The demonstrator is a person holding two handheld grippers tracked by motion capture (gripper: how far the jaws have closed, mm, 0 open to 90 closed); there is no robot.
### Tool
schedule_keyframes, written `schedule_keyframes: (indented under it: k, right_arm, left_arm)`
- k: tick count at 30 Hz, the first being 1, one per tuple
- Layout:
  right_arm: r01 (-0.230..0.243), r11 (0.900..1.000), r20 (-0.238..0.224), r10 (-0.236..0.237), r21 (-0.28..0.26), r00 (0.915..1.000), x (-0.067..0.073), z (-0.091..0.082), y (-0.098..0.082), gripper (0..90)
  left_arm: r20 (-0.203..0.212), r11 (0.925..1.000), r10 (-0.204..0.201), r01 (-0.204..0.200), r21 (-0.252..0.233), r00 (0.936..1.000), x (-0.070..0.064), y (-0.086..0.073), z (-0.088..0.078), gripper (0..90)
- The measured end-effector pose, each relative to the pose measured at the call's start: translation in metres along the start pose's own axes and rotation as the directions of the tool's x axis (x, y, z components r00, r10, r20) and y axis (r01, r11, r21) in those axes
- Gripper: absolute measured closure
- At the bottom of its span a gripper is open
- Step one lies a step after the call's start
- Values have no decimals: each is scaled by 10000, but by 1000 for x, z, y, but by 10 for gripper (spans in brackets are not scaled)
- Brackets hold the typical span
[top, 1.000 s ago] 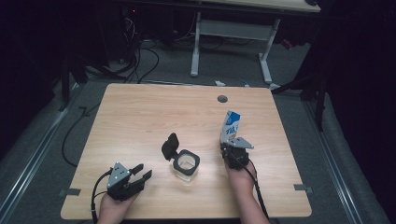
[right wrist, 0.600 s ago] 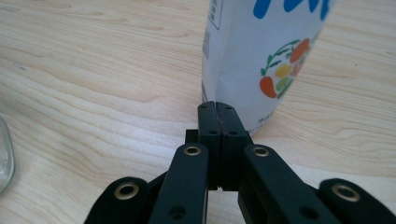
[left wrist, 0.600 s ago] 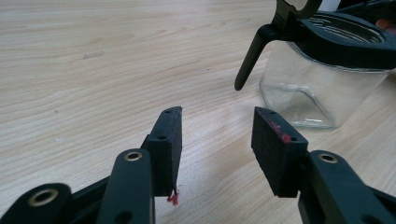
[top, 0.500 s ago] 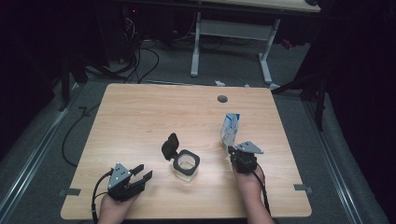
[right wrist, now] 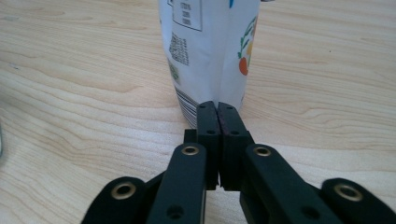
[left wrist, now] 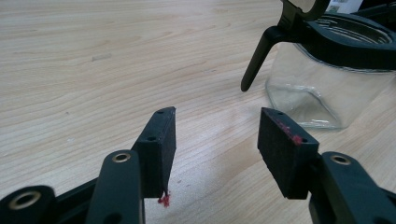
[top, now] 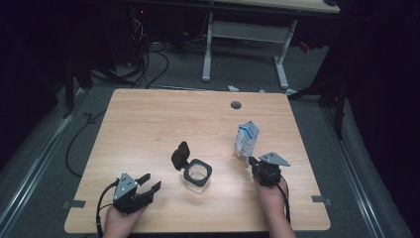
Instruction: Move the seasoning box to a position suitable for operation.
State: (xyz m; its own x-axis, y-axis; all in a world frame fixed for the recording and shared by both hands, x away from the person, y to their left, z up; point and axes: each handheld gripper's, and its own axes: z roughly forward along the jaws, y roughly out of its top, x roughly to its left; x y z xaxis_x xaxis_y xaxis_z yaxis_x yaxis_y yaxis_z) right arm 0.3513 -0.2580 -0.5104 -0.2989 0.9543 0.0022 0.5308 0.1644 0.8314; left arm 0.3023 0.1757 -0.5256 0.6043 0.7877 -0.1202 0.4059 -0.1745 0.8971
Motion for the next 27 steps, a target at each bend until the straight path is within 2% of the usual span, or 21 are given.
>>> schedule_keyframes:
  k: [5,7,14,16,19,24,27]
  right_arm:
    - [-176,9998,-198,176,24,9996,-3,-4,0,722]
    - [-180,9998,-124,179,-56,9998,-4,-6,0,645]
    - [-161,9992,-258,151,-372,9996,-6,-9,3,556]
    - [-155,9990,-254,145,-417,9996,-5,-6,5,484]
    - [-27,9990,-350,11,-447,9994,-5,-1,11,472]
    - [54,9968,-567,-99,-796,9983,-2,2,21,476]
    - [157,9972,-432,-189,-728,9989,-1,6,24,544]
  left_arm:
    - [-36,10000,-73,73,27,10000,1,0,0,454]
    - [-43,9999,-54,55,101,10000,2,0,1,443]
    - [-9,9999,31,-31,127,10000,2,1,2,419]
    - [29,9999,11,-12,137,10000,2,1,2,419]
    - [38,9998,6,-7,189,10000,2,0,2,420]
    - [8,9998,-44,44,185,10000,3,0,2,421]
    - [10,9998,-49,48,202,10000,3,0,3,422]
